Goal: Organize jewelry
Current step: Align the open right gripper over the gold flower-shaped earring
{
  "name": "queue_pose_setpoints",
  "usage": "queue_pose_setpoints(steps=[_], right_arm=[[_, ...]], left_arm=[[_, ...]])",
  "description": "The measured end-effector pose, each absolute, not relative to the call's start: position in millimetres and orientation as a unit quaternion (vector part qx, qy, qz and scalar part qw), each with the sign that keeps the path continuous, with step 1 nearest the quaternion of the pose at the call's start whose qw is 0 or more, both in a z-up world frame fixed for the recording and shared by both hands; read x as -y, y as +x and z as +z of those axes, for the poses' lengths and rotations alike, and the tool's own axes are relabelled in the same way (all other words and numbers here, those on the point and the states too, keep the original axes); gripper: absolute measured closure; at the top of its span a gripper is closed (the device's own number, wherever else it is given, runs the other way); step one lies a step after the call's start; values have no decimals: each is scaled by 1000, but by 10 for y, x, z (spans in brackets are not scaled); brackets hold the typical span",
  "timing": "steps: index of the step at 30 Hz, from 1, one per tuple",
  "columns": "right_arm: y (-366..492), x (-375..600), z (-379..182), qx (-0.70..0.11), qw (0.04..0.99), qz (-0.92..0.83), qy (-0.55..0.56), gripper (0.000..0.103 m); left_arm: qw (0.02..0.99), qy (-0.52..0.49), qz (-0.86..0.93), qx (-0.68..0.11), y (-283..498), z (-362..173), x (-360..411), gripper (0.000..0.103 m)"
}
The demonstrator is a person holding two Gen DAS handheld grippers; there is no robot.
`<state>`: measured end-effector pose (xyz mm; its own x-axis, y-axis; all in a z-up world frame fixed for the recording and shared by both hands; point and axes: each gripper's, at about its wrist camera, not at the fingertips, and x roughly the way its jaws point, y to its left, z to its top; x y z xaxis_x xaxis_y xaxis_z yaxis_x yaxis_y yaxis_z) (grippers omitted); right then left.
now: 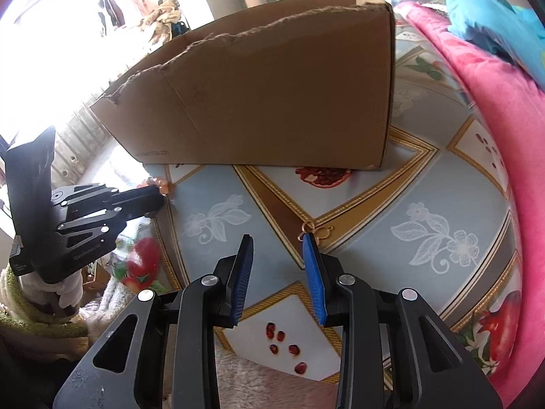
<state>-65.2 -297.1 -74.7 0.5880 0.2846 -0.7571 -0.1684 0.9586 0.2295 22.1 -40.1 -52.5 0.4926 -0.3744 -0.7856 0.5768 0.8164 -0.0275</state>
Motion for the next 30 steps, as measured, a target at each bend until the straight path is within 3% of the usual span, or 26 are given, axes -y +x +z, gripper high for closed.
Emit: queue_pose_setpoints(steps=[18,30], right_arm=[[-685,2888,-680,-422,900,96,62,72],[-679,2733,-750,-407,913,22,-1,73]], left_arm=[[856,122,-278,-418,213,-527,401,93],[857,118,-277,-417,213,-528,400,93]])
